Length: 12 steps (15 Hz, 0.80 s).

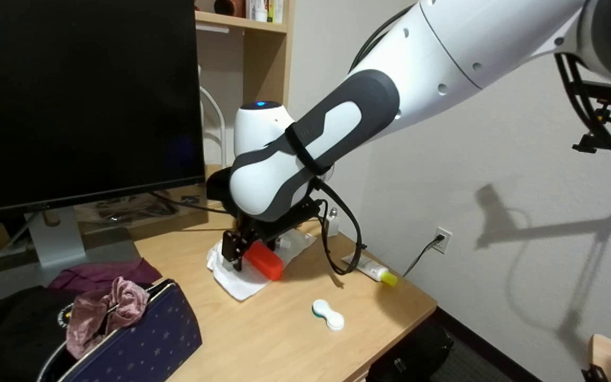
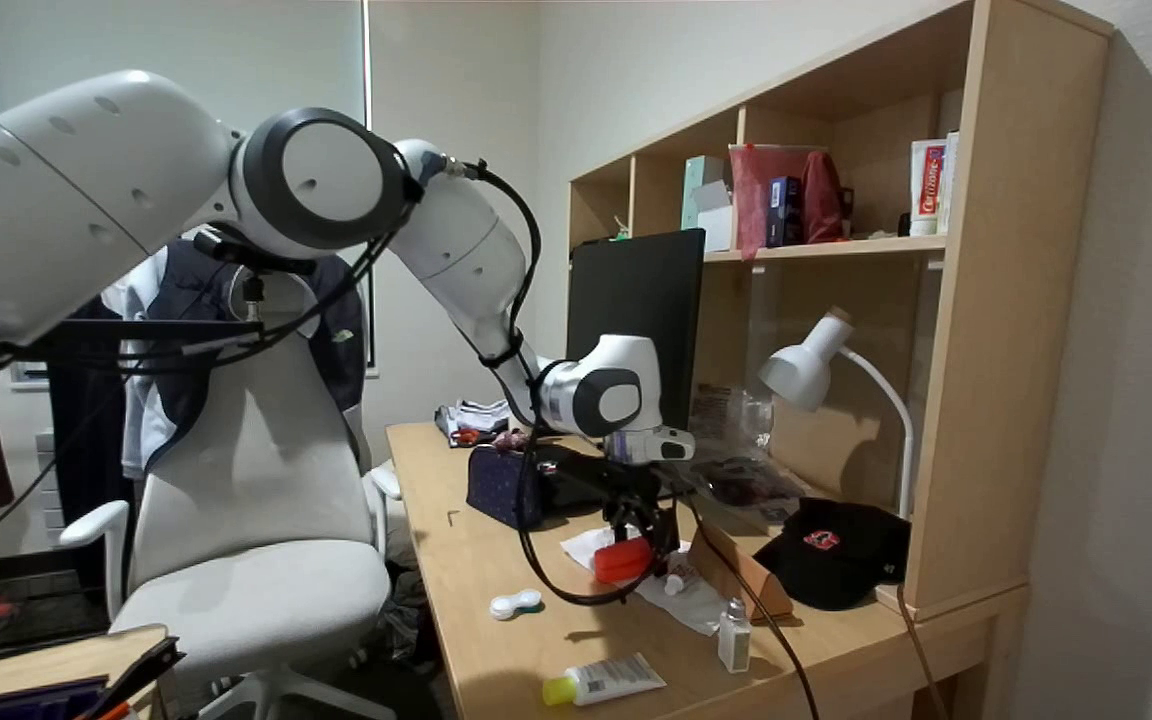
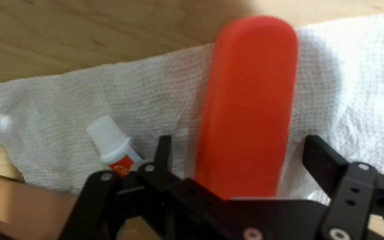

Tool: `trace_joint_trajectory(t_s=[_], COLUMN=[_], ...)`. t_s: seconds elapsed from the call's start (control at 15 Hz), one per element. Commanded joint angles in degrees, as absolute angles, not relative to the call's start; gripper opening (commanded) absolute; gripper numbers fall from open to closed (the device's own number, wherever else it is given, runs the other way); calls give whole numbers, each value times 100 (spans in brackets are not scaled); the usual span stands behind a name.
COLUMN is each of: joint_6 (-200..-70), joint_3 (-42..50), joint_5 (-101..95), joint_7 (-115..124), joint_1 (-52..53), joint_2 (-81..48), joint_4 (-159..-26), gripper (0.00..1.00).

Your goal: Pick the orange objects and put them on the edge of the desk

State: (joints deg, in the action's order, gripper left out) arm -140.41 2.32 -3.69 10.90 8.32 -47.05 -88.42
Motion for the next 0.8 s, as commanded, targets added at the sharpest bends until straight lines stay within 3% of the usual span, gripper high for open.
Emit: trace_joint_trajectory(t_s=[0.0, 0.2, 0.27, 0.33, 0.73], joint_6=[-14282, -14353, -14283, -14234, -14209], joint_3=[155, 187, 195, 187, 156], joint_5=[-289, -315, -323, -322, -305], joint_7=[1015, 1052, 1054, 1036, 988], joint_1=[730, 754, 761, 756, 731], joint_2=[-4342, -4200, -4197, -4194, -4201], joint_4=[-9331, -9489, -9471, -9461, -9464], gripper=[100, 100, 75, 74, 33])
